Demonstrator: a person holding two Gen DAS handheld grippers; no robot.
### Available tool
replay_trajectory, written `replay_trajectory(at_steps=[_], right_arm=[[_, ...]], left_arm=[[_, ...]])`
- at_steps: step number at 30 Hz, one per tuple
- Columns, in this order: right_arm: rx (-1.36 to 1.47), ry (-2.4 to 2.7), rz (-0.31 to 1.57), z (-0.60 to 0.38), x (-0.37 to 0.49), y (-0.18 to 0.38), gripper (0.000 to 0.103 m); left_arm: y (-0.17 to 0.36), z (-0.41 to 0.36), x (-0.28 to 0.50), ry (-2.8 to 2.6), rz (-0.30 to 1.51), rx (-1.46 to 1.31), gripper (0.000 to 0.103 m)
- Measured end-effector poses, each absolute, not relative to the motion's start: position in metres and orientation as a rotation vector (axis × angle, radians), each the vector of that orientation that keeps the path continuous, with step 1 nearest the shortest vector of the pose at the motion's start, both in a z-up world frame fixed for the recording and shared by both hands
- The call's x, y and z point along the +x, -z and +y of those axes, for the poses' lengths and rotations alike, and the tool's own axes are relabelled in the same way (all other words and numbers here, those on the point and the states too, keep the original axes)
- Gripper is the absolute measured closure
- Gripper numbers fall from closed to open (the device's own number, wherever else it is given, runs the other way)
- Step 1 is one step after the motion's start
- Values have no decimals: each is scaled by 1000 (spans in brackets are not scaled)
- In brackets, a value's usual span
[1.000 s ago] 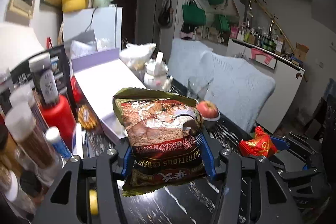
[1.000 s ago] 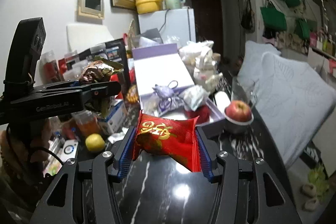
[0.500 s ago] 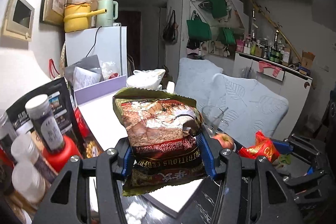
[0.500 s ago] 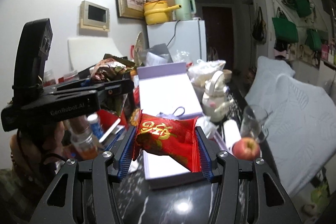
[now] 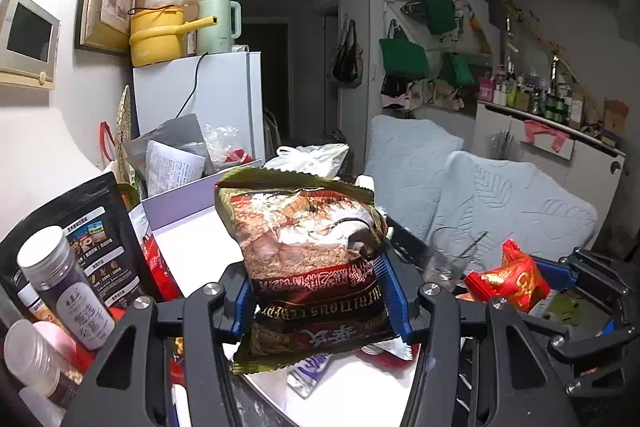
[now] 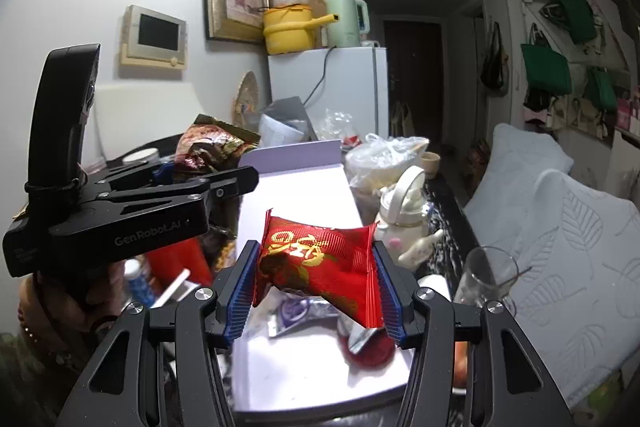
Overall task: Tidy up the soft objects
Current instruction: 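Lift the snack bag and red packet and carry both toward the lavender box, then lower the snack bag into the box with the left tool while the right tool drops the red packet in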
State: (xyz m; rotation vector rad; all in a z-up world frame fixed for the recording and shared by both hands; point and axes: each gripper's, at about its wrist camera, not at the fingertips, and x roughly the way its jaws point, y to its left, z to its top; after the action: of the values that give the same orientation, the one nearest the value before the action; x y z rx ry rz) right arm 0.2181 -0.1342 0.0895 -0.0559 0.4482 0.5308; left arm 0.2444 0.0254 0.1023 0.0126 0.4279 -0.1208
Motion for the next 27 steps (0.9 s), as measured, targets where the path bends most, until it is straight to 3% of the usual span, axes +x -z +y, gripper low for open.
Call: replay_trajectory(at_steps=[12, 27], right_arm=[[-60, -521, 552, -134, 279, -44, 49], [-51, -482, 593, -128, 338, -1, 49]], left_arm=[[-44, 24, 297, 73, 599, 25, 50], [12, 23, 339, -4, 648, 12, 50]])
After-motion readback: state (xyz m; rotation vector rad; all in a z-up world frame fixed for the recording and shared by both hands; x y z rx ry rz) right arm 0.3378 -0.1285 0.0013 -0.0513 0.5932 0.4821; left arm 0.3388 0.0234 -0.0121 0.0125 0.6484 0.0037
